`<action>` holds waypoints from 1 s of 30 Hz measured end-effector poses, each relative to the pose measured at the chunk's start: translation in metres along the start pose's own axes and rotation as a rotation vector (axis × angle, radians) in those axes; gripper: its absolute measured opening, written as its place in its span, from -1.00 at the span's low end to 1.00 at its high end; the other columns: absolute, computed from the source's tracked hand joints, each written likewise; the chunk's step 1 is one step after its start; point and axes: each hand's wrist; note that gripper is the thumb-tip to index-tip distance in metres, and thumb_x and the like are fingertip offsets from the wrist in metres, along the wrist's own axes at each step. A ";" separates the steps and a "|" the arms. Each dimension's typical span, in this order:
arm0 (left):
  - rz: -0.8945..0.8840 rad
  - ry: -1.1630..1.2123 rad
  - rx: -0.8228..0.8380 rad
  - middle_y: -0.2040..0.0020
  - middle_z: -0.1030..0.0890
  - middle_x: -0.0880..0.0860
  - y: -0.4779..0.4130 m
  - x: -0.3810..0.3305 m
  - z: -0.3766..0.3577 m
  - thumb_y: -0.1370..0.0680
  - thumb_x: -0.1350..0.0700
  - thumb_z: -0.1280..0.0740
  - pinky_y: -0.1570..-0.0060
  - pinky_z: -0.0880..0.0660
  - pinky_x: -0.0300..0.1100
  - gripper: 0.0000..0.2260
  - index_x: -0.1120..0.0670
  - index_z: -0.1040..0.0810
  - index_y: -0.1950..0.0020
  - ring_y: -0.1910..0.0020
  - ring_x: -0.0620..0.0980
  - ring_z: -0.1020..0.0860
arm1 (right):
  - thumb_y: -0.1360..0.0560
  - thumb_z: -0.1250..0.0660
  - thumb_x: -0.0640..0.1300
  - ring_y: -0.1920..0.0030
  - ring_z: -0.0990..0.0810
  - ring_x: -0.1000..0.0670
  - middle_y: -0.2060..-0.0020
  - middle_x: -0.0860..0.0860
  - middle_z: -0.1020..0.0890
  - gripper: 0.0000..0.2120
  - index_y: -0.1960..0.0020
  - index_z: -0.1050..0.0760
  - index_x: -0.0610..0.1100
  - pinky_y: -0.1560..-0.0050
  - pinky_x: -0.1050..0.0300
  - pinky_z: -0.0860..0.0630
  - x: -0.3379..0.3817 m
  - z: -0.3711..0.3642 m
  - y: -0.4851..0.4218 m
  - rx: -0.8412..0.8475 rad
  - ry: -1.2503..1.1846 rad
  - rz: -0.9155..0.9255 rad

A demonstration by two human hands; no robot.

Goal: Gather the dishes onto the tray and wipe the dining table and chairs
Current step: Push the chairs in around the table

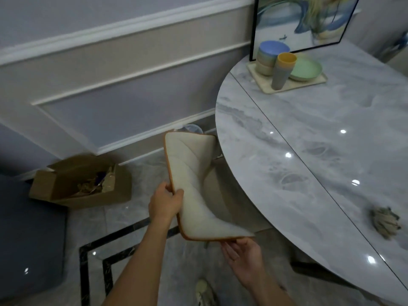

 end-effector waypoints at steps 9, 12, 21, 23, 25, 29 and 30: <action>0.092 0.281 0.001 0.08 -0.66 0.10 0.000 -0.033 -0.040 -0.48 -0.03 -0.43 0.07 -0.69 0.12 -0.84 -0.03 -0.50 0.04 0.14 0.14 -0.67 | -0.51 -0.21 -0.25 -0.04 -0.63 -0.21 0.12 -0.18 -0.65 -0.84 0.02 -0.54 -0.27 -0.27 -0.10 -0.51 0.065 -0.004 0.007 0.041 -0.040 0.066; 0.112 0.370 -0.002 -0.02 -0.66 0.10 0.015 -0.034 -0.049 -0.52 -0.07 -0.40 -0.02 -0.67 0.14 -0.81 -0.04 -0.54 -0.07 0.04 0.14 -0.66 | -0.50 -0.26 -0.20 -0.24 -0.59 -0.25 -0.13 -0.21 -0.62 -0.79 -0.06 -0.56 -0.27 -0.40 -0.16 -0.46 0.082 0.010 0.007 0.073 0.014 0.050; 0.352 0.910 -0.130 -0.26 -0.63 0.19 0.116 -0.009 -0.084 -0.72 -0.02 -0.19 -0.09 -0.55 0.03 -0.65 0.10 -0.53 -0.42 -0.21 0.18 -0.61 | -0.48 -0.33 -0.12 -0.26 -0.60 -0.29 -0.23 -0.23 -0.64 -0.57 -0.31 -0.55 -0.23 -0.32 -0.18 -0.51 0.129 0.081 0.038 0.117 0.247 -0.012; 0.403 0.965 -0.173 -0.33 -0.57 0.19 0.147 -0.006 -0.107 -0.71 -0.03 -0.20 -0.08 -0.54 0.03 -0.63 0.08 -0.49 -0.46 -0.18 0.14 -0.60 | -0.56 -0.28 -0.10 -0.24 -0.61 -0.28 -0.27 -0.22 -0.62 -0.59 -0.36 -0.53 -0.22 -0.25 -0.16 -0.55 0.147 0.098 0.046 0.138 0.300 -0.019; 0.441 1.014 -0.184 -0.38 -0.52 0.21 0.175 -0.006 -0.130 -0.70 -0.03 -0.22 -0.14 -0.53 0.06 -0.63 0.08 -0.47 -0.47 -0.22 0.17 -0.59 | -0.49 -0.36 -0.11 -0.15 -0.65 -0.24 -0.26 -0.21 -0.63 -0.54 -0.37 -0.53 -0.20 -0.17 -0.13 -0.57 0.167 0.112 0.058 0.179 0.348 -0.007; 0.535 1.071 -0.155 -0.40 -0.51 0.24 0.229 -0.011 -0.166 -0.68 -0.05 -0.25 -0.21 -0.54 0.13 -0.59 0.12 -0.46 -0.47 -0.28 0.24 -0.58 | -0.50 -0.40 -0.16 -0.14 -0.66 -0.24 -0.29 -0.25 -0.61 -0.53 -0.39 -0.51 -0.19 -0.18 -0.14 -0.59 0.205 0.139 0.082 0.252 0.442 0.047; 0.546 1.087 -0.175 -0.41 -0.51 0.23 0.239 -0.016 -0.168 -0.68 -0.06 -0.25 -0.21 -0.54 0.14 -0.58 0.11 -0.46 -0.47 -0.27 0.25 -0.58 | -0.53 -0.39 -0.14 -0.19 -0.65 -0.25 -0.28 -0.25 -0.61 -0.57 -0.38 -0.53 -0.20 -0.22 -0.16 -0.60 0.212 0.145 0.087 0.252 0.455 0.047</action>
Point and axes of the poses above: each hand's wrist, its own y-axis away from the middle knuckle, its own z-axis out of the back of the hand, x = y × z
